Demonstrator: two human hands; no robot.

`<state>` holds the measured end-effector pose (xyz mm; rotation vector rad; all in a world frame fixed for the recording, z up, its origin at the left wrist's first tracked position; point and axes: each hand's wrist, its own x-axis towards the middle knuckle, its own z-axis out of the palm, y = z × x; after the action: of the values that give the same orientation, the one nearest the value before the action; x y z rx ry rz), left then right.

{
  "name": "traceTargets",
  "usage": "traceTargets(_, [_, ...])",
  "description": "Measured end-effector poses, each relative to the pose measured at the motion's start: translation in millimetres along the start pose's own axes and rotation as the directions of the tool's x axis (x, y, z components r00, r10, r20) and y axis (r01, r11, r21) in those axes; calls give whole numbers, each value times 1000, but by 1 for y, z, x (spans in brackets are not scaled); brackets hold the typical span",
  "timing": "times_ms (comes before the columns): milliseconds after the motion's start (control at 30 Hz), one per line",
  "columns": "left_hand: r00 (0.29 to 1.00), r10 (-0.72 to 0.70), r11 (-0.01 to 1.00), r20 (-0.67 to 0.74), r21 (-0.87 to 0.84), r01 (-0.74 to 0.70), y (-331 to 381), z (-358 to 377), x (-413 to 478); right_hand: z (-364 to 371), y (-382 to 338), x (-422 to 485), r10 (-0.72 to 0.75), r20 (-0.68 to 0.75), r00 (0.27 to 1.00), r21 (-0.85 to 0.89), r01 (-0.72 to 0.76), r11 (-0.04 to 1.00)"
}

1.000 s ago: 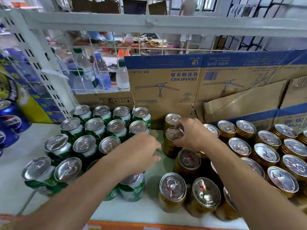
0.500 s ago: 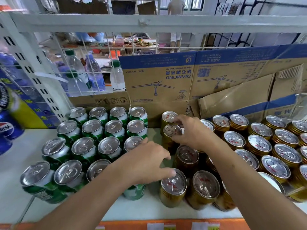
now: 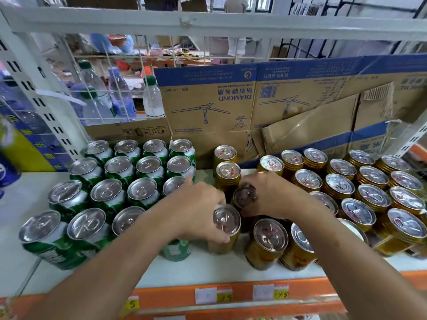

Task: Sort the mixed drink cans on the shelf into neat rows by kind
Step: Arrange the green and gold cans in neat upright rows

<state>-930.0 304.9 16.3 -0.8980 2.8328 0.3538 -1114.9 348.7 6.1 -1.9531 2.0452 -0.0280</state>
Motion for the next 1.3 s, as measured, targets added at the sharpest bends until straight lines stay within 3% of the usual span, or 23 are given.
traceTargets(167, [960,-78,924,-267,-382,-32,-16,-25,-14,3,5,-11,-2,-121,993,240,32,970])
traceTargets(333, [892,-223,691,-392,-710,-139,-24,-33,-19,12,-1,-9,-48,-115,992,236,74,969])
traceTargets(467, [859,-254,738,-444,-663,-124,-20,-35,-21,13,-4,-5,-46,-84,995,236,64,970])
traceTargets(633, [850,-280,740,-446,-664,-105,-19,-34,-23,21,-12,-4,38,-178,983,183,-5,983])
traceTargets(933, [818,-330,675,-470,-724,-143,-35,-40,-35,17,-14,-6,84,-167,982,265,-38,964])
traceTargets(1300, [857,-307,675,-414,-730,-110,-35,-31,-41,22,-22,7,71,-213,974,306,-3,952])
